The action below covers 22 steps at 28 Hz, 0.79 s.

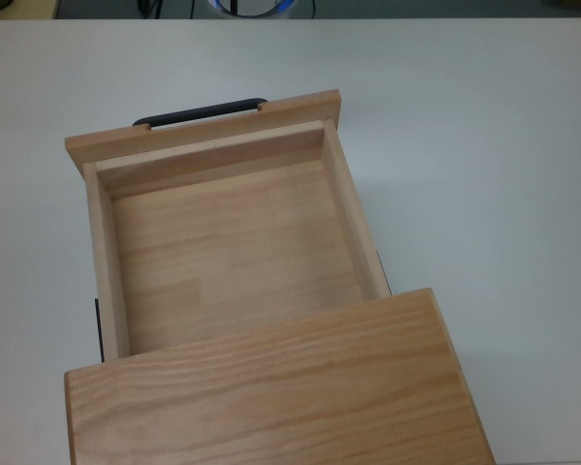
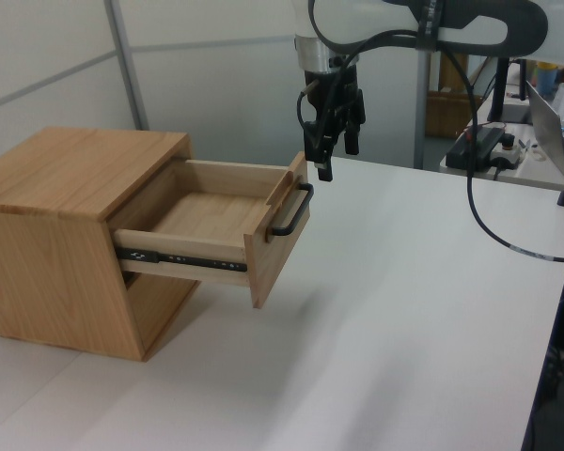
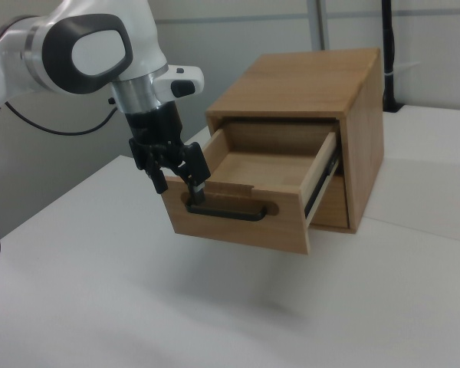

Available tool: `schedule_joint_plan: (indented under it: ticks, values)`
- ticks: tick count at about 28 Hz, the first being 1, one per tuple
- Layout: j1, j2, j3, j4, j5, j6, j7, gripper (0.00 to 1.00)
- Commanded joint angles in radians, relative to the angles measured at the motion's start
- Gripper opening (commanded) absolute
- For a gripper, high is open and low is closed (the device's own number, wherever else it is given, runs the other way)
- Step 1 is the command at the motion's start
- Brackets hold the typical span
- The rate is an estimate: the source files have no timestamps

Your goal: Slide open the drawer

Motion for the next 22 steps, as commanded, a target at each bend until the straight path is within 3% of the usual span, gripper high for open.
schedule_joint_plan:
  ticks: [1, 22]
  values:
    - [0.001, 0.009, 0.000, 0.016, 0.017, 0.011, 0.008, 1.00]
    - [0.010, 0.009, 0.002, 0.016, 0.016, 0.011, 0.017, 1.00]
